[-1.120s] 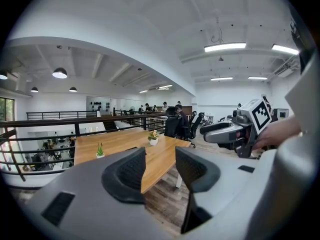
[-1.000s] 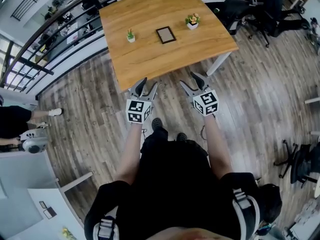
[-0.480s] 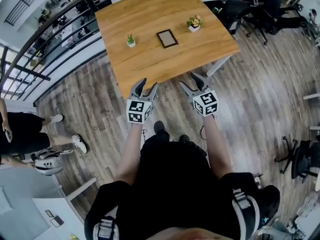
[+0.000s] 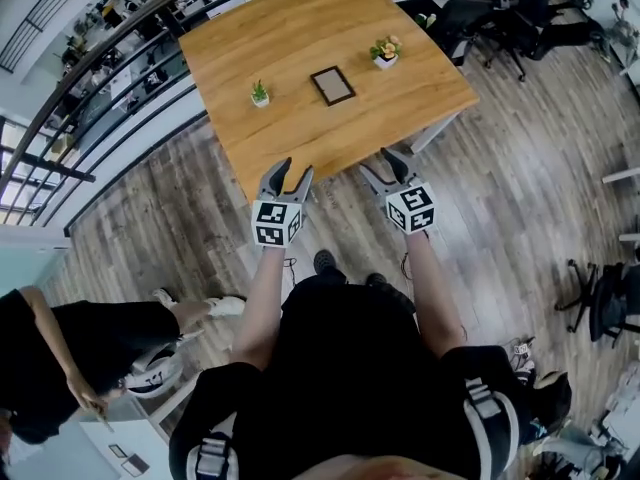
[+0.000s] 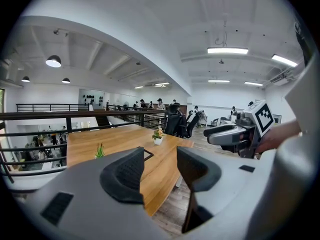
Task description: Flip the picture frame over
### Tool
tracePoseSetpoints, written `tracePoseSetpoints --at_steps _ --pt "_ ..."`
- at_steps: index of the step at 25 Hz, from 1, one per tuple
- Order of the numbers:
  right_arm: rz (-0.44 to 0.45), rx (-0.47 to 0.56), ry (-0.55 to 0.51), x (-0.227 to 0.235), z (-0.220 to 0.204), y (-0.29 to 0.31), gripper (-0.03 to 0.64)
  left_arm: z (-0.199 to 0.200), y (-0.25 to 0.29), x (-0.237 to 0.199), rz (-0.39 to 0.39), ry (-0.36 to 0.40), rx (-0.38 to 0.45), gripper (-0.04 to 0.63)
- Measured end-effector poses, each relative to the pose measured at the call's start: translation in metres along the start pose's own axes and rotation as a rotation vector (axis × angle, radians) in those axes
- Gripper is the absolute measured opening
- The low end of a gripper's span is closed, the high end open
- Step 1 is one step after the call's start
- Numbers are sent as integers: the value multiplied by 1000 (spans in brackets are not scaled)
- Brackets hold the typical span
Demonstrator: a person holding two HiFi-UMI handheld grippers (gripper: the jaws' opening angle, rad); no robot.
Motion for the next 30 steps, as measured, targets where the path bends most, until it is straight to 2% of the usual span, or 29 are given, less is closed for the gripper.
tracePoseSetpoints --at_steps 7,12,30 --pt "-36 4 35 -13 2 15 264 -2 0 -26 -30 5 1 207" --pt "-37 -14 36 -25 -2 29 256 -10 -3 -45 -23 -24 -1 207" --pt "14 -2 15 -13 26 81 245 -1 2 -91 63 -59 13 207"
Point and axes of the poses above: the fingertips, and each gripper's own axes: y forward along the fingers, x to its right, z out of its top, the point moved 8 cm from there along -y, backward along the fingers, and after that the axes turned 11 degrees about -x, right-handed, at the moved point
